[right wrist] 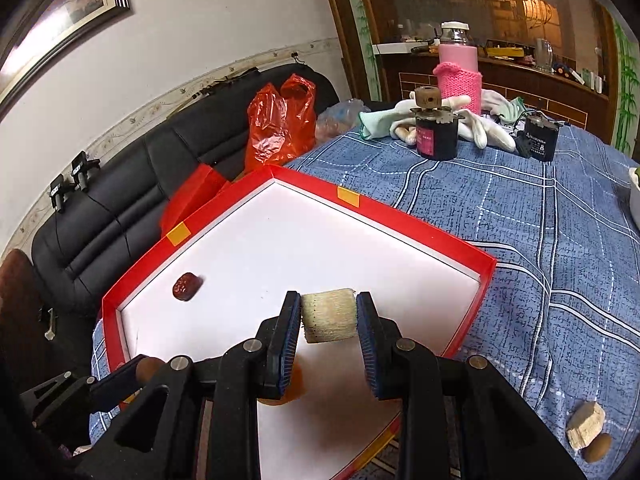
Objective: Organize fruits
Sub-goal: 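Carry the brown fruit and the white pastry over the white tray with both tools, then open the left tool to drop the fruit while the right tool drops the pastry, then close the right tool on a beige round pastry ball on the cloth, then close the left tool on a red date while the right tool holds the pastry ball, then carry the red date and the pastry ball over the white tray with both tools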
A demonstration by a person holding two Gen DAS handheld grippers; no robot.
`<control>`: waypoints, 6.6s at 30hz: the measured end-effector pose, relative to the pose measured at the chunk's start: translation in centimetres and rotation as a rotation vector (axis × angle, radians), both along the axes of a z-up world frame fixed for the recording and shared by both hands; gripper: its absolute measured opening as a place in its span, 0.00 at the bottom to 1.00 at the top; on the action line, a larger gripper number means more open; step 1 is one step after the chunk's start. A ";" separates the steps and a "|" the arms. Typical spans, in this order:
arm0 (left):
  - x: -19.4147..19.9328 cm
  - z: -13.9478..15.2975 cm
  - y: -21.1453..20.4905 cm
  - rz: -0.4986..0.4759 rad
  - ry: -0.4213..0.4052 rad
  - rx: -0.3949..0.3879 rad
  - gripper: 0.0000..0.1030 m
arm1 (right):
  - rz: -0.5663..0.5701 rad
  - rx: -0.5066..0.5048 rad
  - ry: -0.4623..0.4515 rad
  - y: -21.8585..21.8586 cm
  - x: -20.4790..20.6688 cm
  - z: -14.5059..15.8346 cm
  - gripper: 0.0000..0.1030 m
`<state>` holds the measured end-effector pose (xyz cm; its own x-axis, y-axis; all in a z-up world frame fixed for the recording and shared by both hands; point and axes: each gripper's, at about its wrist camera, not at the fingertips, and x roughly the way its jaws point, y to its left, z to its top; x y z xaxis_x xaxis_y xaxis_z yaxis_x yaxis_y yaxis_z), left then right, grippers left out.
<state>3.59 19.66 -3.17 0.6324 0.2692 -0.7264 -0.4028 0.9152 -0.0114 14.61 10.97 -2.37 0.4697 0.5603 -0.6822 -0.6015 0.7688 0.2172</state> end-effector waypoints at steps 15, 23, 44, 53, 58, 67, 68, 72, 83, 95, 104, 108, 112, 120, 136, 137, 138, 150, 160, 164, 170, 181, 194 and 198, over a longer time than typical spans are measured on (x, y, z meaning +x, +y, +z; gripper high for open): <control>-0.8 0.3 0.5 0.058 0.020 -0.020 0.67 | -0.031 -0.031 -0.006 -0.5 -1.0 0.8 0.60; -2.1 2.2 -2.4 0.001 -0.083 0.007 0.67 | -0.133 0.051 -0.102 -9.0 -3.8 4.5 0.61; -0.9 1.1 -11.4 -0.248 -0.048 0.034 0.67 | -0.405 -0.158 0.045 -27.0 -1.8 -2.3 0.28; 2.6 0.0 -14.5 -0.342 0.002 0.024 0.66 | -0.406 -0.081 0.061 -27.9 -2.1 -2.3 0.28; 5.3 -0.9 -15.2 -0.331 0.040 0.002 0.51 | -0.395 -0.061 0.052 -28.1 -2.3 -2.0 0.28; 6.1 -2.1 -14.9 -0.361 0.068 -0.056 0.34 | -0.387 -0.050 0.049 -28.2 -2.5 -1.9 0.28; 6.2 -2.2 -14.8 -0.361 0.069 -0.060 0.38 | -0.384 -0.050 0.044 -28.1 -2.6 -1.8 0.28; 6.4 -2.2 -15.3 -0.365 0.077 -0.036 0.38 | -0.380 -0.046 0.037 -28.1 -2.7 -1.6 0.28; 5.3 -1.7 -16.0 -0.478 0.064 -0.052 0.12 | -0.381 -0.033 0.035 -28.3 -2.7 -1.5 0.28; 4.1 -0.8 -16.3 -0.494 0.033 -0.035 0.00 | -0.380 -0.012 0.032 -28.5 -2.8 -1.3 0.28; 5.3 -1.8 -16.5 -0.503 0.079 -0.009 0.18 | -0.383 -0.016 0.036 -28.5 -2.7 -1.5 0.28; 5.2 -1.2 -16.8 -0.540 0.071 -0.020 0.34 | -0.378 -0.013 0.033 -28.5 -2.7 -1.5 0.28; 5.1 -0.9 -18.0 -0.573 0.037 0.079 0.36 | -0.375 -0.011 0.039 -28.4 -2.7 -1.5 0.28; 5.8 -1.6 -17.5 -0.567 0.057 0.036 0.16 | -0.374 -0.009 0.039 -28.5 -2.6 -1.5 0.28; 2.7 0.2 -16.2 -0.571 -0.014 -0.031 0.11 | -0.379 0.001 0.030 -28.6 -2.8 -1.4 0.28; 2.5 0.4 -16.1 -0.567 -0.021 -0.035 0.11 | -0.383 0.002 0.027 -28.6 -2.8 -1.3 0.28; 2.1 0.7 -15.8 -0.562 -0.032 -0.042 0.11 | -0.390 0.003 0.027 -28.7 -2.8 -1.2 0.28; 0.1 2.5 -13.1 -0.444 -0.069 -0.069 0.11 | -0.312 0.041 0.003 -24.6 -5.9 1.5 0.28; -1.2 4.2 -8.5 -0.313 -0.113 -0.084 0.11 | -0.166 0.048 -0.064 -16.8 -7.6 4.8 0.28; -1.9 5.0 -6.2 -0.250 -0.149 -0.097 0.11 | -0.127 0.059 -0.082 -14.4 -8.1 5.7 0.28; -1.9 5.0 -2.6 -0.149 -0.168 -0.118 0.11 | -0.082 0.057 -0.103 -11.0 -8.3 6.6 0.28; -0.3 3.4 2.9 -0.032 -0.150 -0.147 0.11 | -0.013 0.043 -0.077 -4.8 -6.3 5.7 0.27; 0.6 2.0 5.2 0.027 -0.106 -0.134 0.11 | 0.068 0.020 -0.019 -0.3 -6.9 3.1 0.27; 1.0 1.8 5.0 0.025 -0.091 -0.124 0.11 | 0.078 0.014 -0.012 0.0 -7.0 2.6 0.27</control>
